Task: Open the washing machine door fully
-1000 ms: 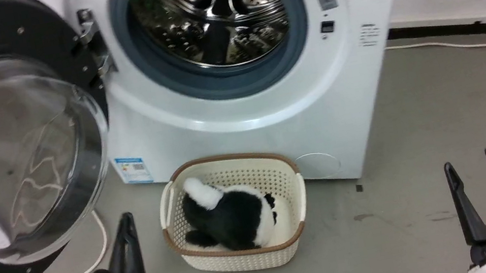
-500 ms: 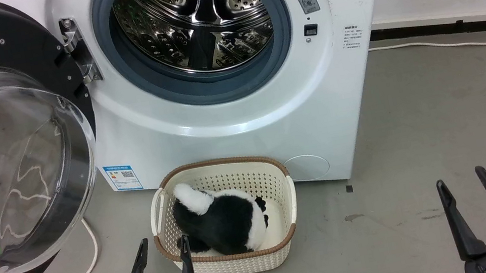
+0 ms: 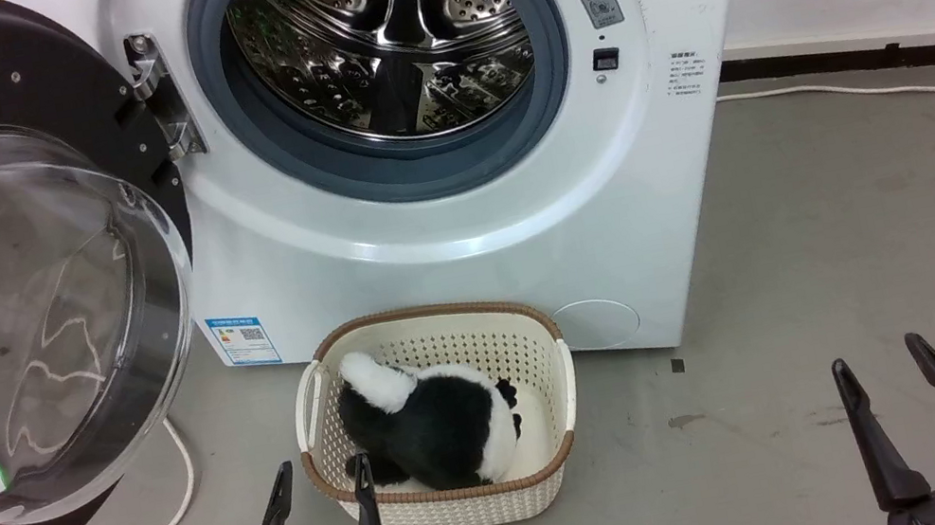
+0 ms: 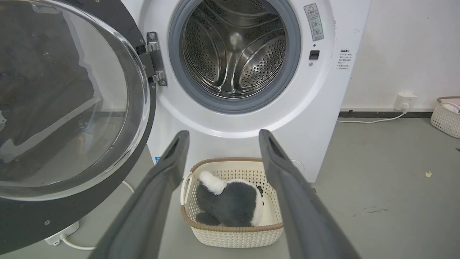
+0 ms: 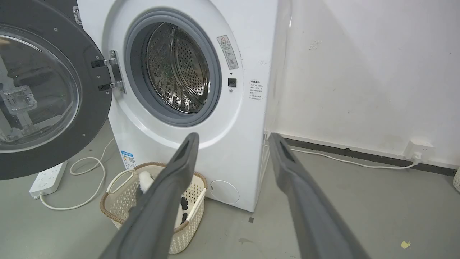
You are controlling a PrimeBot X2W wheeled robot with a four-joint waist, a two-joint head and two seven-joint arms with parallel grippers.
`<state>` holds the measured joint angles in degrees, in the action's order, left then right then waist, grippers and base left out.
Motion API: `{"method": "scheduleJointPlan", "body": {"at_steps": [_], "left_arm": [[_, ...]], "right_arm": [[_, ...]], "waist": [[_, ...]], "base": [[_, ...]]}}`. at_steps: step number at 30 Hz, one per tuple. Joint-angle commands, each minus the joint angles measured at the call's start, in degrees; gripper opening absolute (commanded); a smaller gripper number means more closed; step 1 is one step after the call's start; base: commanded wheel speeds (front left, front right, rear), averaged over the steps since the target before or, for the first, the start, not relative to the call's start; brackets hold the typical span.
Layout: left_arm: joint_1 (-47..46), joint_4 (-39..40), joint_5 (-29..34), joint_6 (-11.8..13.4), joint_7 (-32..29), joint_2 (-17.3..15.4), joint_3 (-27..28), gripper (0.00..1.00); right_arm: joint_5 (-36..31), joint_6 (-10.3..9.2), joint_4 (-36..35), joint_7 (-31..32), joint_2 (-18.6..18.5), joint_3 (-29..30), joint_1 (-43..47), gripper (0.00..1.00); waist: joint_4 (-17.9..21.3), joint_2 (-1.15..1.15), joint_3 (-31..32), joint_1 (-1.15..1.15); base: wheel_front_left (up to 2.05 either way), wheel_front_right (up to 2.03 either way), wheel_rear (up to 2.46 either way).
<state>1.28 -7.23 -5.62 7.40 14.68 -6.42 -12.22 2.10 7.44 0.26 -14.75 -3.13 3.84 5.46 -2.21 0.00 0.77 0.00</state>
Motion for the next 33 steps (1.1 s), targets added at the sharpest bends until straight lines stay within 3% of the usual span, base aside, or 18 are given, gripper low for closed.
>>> {"method": "scheduleJointPlan", "body": {"at_steps": [1,7,8,33], "left_arm": [[-0.07,-0.14,0.39,-0.13,0.31,-0.04,0.13,1.0],[-0.12,-0.56,-0.94,-1.33,0.31,0.49,0.74,1.0],[-0.06,-0.45,-1.03,-1.31,-0.04,0.35,0.5,0.0],[-0.27,0.91,0.13,-2.41,-2.65,0.87,2.39,0.0]], "right_arm": [[0.48,0.05,0.14,-0.25,0.25,-0.07,0.34,1.0],[0.77,0.05,0.13,-0.25,0.25,-0.21,0.13,1.0],[0.3,0.0,0.0,0.02,0.0,-0.23,-0.01,0.0],[-0.11,0.01,-0.05,2.6,0.03,-0.92,-0.96,0.0]], "waist": [[0.06,0.0,-0.03,0.0],[0.21,0.0,-0.24,0.0],[0.21,0.0,-0.23,0.0],[0.56,0.0,-0.33,0.0]], "base": [[0.0,0.0,0.0],[0.0,0.0,0.0],[0.0,0.0,0.0],[0.0,0.0,0.0]]}}
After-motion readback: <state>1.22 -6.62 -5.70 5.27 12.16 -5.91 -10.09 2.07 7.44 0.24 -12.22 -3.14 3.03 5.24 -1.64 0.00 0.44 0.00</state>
